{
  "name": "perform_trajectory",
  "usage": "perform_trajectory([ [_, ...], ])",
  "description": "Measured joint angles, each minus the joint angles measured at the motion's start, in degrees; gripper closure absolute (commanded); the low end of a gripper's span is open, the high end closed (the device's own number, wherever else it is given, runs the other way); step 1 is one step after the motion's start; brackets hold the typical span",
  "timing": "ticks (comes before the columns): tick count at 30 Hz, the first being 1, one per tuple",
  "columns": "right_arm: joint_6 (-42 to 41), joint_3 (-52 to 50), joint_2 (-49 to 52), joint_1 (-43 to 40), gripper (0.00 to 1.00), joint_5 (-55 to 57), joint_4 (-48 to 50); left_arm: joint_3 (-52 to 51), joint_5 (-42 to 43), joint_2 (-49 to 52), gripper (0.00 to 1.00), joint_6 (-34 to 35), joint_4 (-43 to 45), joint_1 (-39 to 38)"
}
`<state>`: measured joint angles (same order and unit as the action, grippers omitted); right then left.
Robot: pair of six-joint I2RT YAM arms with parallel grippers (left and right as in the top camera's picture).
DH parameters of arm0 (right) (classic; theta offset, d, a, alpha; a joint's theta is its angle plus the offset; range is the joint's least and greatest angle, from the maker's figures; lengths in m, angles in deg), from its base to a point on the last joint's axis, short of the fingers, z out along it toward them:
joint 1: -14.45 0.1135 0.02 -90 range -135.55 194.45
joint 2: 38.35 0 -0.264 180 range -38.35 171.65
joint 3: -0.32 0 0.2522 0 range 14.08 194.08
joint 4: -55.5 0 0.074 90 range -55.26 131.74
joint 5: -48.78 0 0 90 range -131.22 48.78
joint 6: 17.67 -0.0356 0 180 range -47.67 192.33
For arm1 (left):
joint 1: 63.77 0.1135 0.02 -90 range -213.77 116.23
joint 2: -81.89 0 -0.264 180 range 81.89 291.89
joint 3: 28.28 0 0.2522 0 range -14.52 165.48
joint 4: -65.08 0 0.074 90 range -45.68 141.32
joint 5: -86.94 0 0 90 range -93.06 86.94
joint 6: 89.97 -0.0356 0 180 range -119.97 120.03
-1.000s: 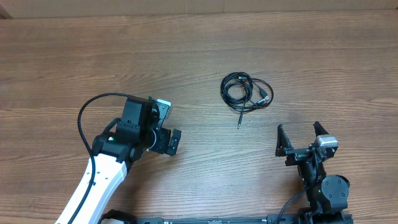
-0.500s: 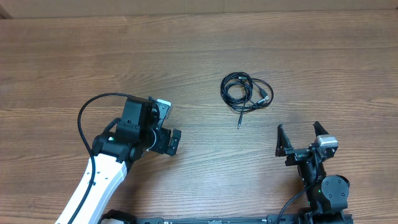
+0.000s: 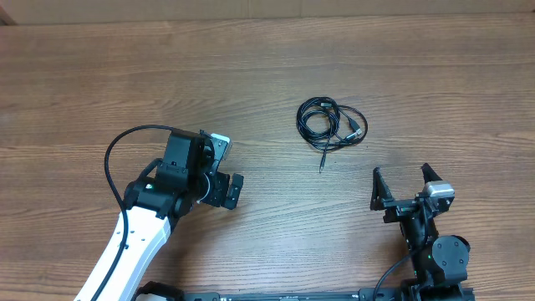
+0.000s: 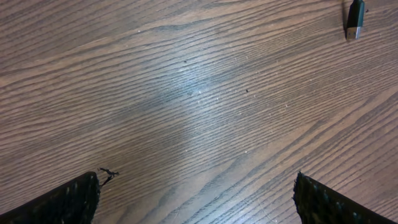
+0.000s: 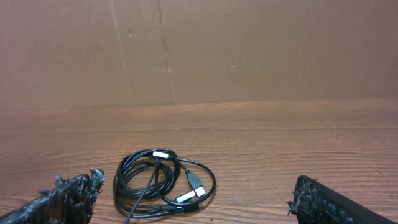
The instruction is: Untangle cables
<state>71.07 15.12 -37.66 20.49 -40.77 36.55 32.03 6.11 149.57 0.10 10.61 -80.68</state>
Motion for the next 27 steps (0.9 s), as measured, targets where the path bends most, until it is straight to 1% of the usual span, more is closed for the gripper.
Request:
perform_trajectory([
  [27,0.0,0.0,0.0,0.0,0.0,0.0,0.0,0.0,0.0,0.0,0.0,0.0,-0.9,0.0],
])
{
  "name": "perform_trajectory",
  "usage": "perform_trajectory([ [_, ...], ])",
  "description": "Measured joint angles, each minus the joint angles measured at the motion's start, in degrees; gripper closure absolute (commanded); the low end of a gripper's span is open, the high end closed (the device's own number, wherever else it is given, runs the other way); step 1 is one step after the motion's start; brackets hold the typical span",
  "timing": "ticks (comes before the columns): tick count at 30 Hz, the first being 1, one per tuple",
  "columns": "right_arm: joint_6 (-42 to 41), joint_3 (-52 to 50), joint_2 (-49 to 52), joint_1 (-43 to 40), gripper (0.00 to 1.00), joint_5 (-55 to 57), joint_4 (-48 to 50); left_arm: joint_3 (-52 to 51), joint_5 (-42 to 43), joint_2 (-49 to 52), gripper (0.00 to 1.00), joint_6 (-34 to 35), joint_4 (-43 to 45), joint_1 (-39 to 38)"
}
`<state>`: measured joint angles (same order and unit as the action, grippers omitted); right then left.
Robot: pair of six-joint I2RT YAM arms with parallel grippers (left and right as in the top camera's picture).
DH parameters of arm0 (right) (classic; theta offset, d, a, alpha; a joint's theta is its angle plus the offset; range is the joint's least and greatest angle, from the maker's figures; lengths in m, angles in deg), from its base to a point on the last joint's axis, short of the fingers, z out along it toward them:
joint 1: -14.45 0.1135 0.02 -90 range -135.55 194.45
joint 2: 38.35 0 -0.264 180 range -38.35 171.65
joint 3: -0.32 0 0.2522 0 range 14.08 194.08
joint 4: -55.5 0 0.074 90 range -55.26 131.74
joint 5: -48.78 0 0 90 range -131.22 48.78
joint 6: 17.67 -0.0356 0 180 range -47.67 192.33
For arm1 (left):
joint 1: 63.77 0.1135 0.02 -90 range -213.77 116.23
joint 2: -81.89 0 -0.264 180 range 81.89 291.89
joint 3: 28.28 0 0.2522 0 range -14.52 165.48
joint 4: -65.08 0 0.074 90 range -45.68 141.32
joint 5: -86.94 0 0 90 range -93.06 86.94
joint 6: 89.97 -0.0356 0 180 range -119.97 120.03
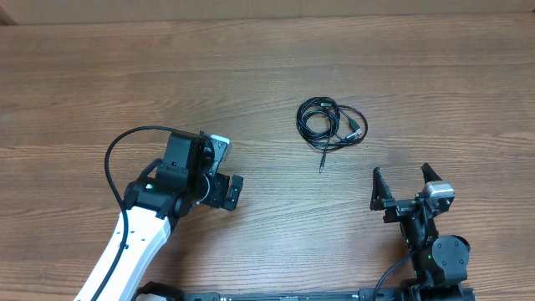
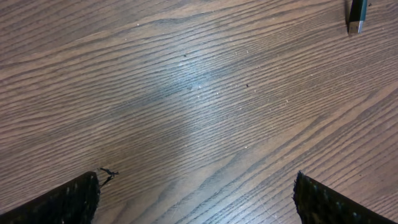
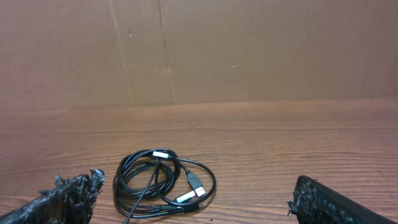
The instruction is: Untangle cables
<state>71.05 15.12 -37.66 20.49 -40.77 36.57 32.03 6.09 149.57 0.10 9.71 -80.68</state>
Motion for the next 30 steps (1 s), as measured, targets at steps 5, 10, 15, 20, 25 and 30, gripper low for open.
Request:
perform_trajectory([
  [5,0.0,0.0,0.0,0.0,0.0,0.0,0.0,0.0,0.0,0.0,0.01,0.0,0.0,0.0],
  [10,0.0,0.0,0.0,0.0,0.0,0.0,0.0,0.0,0.0,0.0,0.0,0.0,0.0,0.0],
  [15,0.0,0.0,0.0,0.0,0.0,0.0,0.0,0.0,0.0,0.4,0.0,0.0,0.6,0.0],
  [20,0.0,0.0,0.0,0.0,0.0,0.0,0.0,0.0,0.0,2.8,0.0,0.0,0.6,0.0],
  [25,0.0,0.0,0.0,0.0,0.0,0.0,0.0,0.0,0.7,5.6,0.01,0.0,2.4,0.0],
  [30,0.0,0.0,0.0,0.0,0.0,0.0,0.0,0.0,3.3,8.4,0.0,0.2,6.2,0.0],
])
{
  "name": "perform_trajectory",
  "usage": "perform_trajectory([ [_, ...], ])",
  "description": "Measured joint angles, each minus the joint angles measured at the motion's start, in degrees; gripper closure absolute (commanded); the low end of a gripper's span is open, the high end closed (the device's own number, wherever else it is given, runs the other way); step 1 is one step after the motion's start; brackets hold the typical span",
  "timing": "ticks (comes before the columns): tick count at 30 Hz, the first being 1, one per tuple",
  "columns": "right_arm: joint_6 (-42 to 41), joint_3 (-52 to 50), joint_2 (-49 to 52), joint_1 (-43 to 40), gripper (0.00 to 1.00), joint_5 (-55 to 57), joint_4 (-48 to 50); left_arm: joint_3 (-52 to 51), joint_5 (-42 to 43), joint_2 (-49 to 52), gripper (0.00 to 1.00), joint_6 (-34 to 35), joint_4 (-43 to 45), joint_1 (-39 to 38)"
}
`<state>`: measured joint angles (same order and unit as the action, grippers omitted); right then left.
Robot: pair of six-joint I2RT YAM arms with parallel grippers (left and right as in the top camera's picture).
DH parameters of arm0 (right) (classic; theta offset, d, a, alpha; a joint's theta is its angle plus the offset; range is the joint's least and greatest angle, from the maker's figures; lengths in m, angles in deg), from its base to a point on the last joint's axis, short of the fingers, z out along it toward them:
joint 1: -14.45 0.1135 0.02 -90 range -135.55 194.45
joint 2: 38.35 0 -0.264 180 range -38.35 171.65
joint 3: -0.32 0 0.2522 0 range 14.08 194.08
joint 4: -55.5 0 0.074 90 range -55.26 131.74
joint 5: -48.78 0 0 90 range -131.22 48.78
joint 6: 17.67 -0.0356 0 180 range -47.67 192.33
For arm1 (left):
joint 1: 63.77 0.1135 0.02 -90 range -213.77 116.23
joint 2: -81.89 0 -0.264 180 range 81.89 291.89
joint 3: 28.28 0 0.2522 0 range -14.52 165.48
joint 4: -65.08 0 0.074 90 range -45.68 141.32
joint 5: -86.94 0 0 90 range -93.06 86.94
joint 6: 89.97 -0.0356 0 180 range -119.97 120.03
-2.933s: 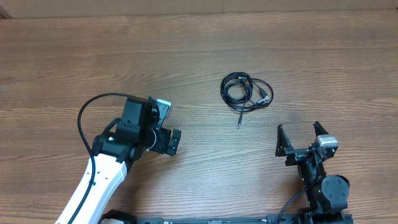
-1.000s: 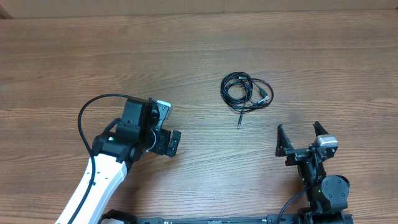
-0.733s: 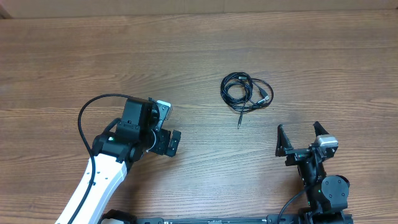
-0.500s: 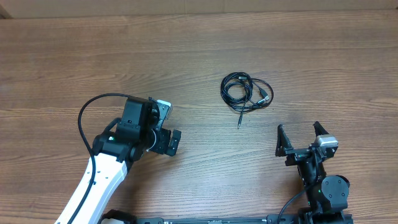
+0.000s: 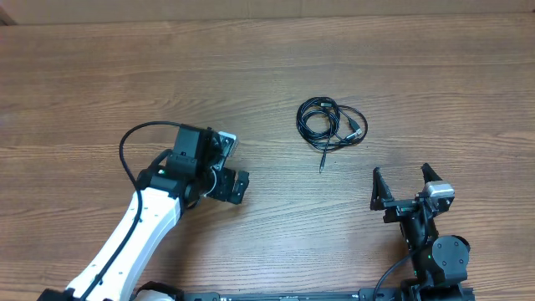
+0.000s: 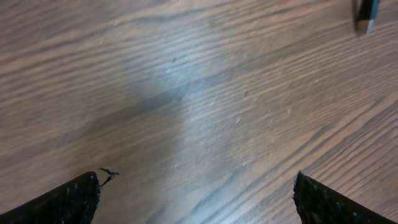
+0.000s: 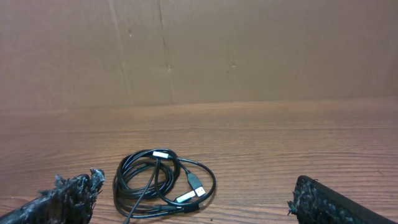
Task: Untangle cables
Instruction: 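Move the left gripper forward over the black cable bundle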
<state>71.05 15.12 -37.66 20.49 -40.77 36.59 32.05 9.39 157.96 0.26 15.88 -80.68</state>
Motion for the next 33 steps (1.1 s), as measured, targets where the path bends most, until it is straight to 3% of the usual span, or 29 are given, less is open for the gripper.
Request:
perform_trajectory([
  [9,0.0,0.0,0.0,0.0,0.0,0.0,0.0,1.9,2.6,6.9,0.01,3.5,4.7,-2.3],
  [21,0.0,0.0,0.0,0.0,0.0,0.0,0.0,19.1,1.3,19.6,0.0,8.2,3.1,-10.1],
  [33,0.0,0.0,0.0,0.0,0.0,0.0,0.0,28.2,0.8,28.9,0.0,13.4,4.1,-11.3],
])
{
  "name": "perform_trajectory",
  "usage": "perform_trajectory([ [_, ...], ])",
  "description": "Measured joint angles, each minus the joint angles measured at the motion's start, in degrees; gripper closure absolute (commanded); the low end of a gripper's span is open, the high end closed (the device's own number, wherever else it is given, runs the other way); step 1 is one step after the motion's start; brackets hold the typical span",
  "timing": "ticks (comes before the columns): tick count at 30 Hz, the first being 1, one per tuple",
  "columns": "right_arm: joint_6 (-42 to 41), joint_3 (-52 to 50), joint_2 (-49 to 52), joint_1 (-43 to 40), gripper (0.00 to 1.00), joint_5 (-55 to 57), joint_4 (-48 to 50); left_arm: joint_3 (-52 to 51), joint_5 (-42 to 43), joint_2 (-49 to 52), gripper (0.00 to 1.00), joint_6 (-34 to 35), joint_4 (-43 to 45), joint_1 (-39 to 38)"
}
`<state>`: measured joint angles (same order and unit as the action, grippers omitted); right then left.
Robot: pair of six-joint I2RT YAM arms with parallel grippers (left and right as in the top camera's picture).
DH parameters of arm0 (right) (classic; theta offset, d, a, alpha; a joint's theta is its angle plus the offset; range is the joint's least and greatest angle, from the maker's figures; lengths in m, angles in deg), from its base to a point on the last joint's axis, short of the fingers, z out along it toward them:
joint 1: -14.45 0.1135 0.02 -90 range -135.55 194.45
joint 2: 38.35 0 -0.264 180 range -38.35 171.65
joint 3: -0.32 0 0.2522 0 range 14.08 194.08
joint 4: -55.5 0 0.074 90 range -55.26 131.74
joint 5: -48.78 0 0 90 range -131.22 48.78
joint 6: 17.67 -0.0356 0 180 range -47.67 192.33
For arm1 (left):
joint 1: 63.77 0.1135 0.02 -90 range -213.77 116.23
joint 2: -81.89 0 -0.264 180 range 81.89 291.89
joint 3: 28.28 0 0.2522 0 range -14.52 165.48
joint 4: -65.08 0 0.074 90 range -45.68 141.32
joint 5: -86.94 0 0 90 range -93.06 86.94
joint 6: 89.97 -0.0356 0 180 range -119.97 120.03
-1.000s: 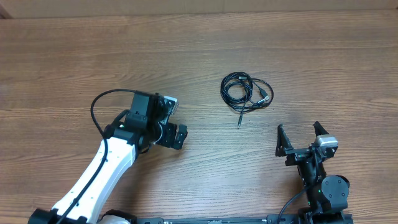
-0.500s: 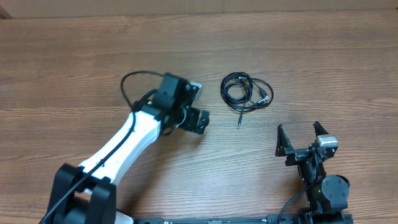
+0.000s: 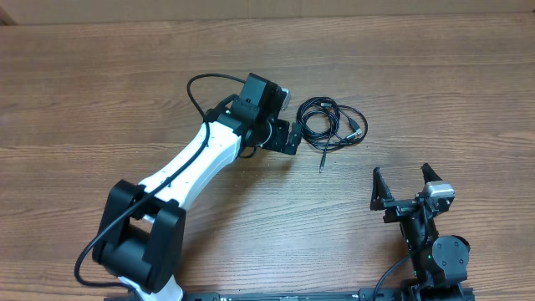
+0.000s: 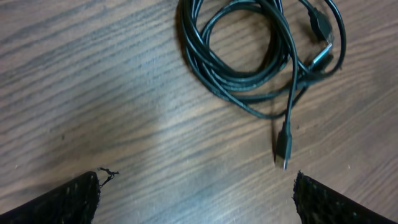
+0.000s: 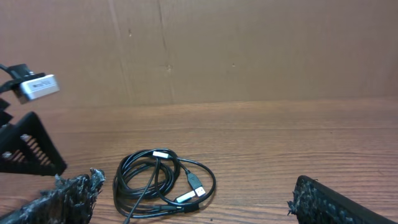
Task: Untangle cables
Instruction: 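Move the left gripper forward over the black cable bundle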
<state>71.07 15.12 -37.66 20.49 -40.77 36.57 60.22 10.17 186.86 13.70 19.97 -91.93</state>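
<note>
A tangled bundle of thin black cables lies coiled on the wooden table, right of centre. One loose jack end trails toward the front. My left gripper hovers open just left of the bundle, touching nothing. Its wrist view shows the coil and the jack end ahead of the open left gripper. My right gripper stands open near the front right, well short of the cables. In its view the right gripper is empty, with a USB plug of the bundle ahead.
A brown cardboard wall closes the far side of the wooden table. The left arm's white link stretches diagonally from the front left toward the bundle.
My left gripper has gone from left of centre to just left of the cable bundle, still open. The coil now fills its wrist view. The right arm and the cables have not moved.
At the first two moments my left gripper hung open over bare wood left of centre, only a plug tip at its view's edge. Then it stood slightly further right. Now it is beside the bundle. The right gripper stayed open in place and the cables lie unchanged.
</note>
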Motion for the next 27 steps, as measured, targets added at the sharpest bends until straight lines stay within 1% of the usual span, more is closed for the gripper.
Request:
perform_trajectory([
  [8,0.0,0.0,0.0,0.0,0.0,0.0,0.0,5.0,-0.9,4.3,0.0,0.9,1.4,-0.3],
  [14,0.0,0.0,0.0,0.0,0.0,0.0,0.0,10.3,-2.4,7.9,0.0,1.3,0.5,-1.9],
  [19,0.0,0.0,0.0,0.0,0.0,0.0,0.0,13.4,-5.4,10.9,0.0,2.7,-0.8,-3.3],
  [27,0.0,0.0,0.0,0.0,0.0,0.0,0.0,13.8,-12.5,12.1,0.0,7.5,-0.6,-3.7],
])
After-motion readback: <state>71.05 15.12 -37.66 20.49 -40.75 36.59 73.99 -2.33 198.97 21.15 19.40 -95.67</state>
